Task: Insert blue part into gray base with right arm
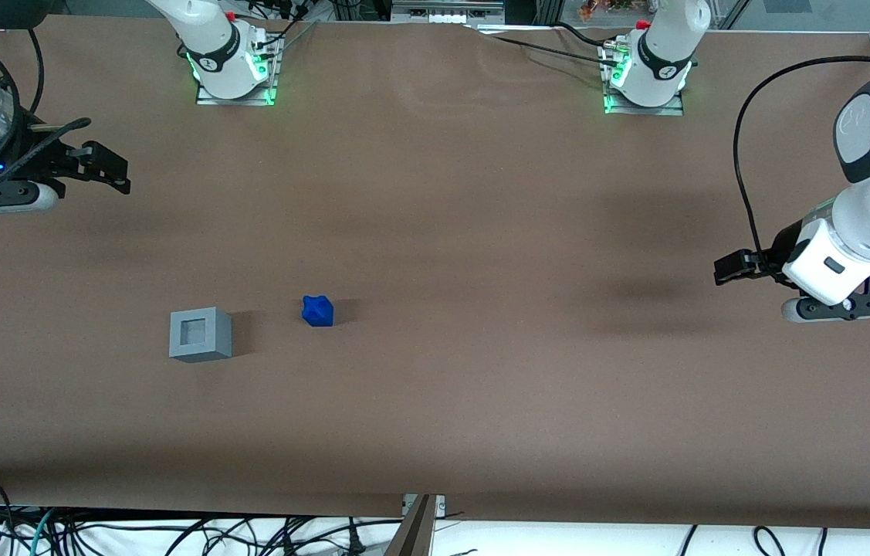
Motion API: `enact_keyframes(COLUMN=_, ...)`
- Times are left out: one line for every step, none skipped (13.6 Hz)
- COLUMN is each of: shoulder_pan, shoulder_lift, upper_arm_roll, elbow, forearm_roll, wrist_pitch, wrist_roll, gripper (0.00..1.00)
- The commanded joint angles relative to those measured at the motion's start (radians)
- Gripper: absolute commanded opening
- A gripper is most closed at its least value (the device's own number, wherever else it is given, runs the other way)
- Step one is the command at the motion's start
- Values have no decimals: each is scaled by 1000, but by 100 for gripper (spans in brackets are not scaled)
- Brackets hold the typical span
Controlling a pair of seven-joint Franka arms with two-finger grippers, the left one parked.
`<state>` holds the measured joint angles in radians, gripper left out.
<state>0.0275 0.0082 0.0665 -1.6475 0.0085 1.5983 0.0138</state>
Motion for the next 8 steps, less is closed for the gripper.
enact_keyframes(shoulder_pan=-14, shoulder_lift=4, upper_arm_roll=15, elbow=25, forearm_roll=-12, wrist_pitch=-35, wrist_roll=-15, gripper=99)
enact_keyframes(shoulder_pan=-14, shoulder_lift=4, upper_arm_roll=15, elbow=26, forearm_roll=-13, wrist_pitch=-35, wrist_roll=-17, gripper=99)
enact_keyframes(shoulder_pan=-14, shoulder_lift=6, upper_arm_roll=15, elbow=28, forearm_roll=-19, wrist_pitch=-34, wrist_roll=-17, gripper=99)
enact_keyframes(shoulder_pan=-14, shoulder_lift=9, upper_arm_roll=15, elbow=28, forearm_roll=-31, wrist_pitch=-32, wrist_roll=-20, gripper=99)
enact_keyframes(shoulder_pan=-14, shoulder_lift=9, upper_arm_roll=15, elbow=28, forearm_roll=-36, wrist_pitch=-29, wrist_roll=-32, gripper=99)
enact_keyframes(shoulder_pan=-14, shoulder_lift=9, upper_arm_roll=13, elbow=29, forearm_roll=-35, wrist_pitch=-28, wrist_roll=-52, gripper=99)
enact_keyframes(shoulder_pan=-14, shoulder_lift=9, upper_arm_roll=13, elbow=29, forearm_roll=-35, wrist_pitch=-29, wrist_roll=-55, gripper=99)
enact_keyframes(shoulder_pan=-14, shoulder_lift=9, upper_arm_roll=12, elbow=29, forearm_roll=-36, wrist_pitch=-31, wrist_roll=-55, gripper=99)
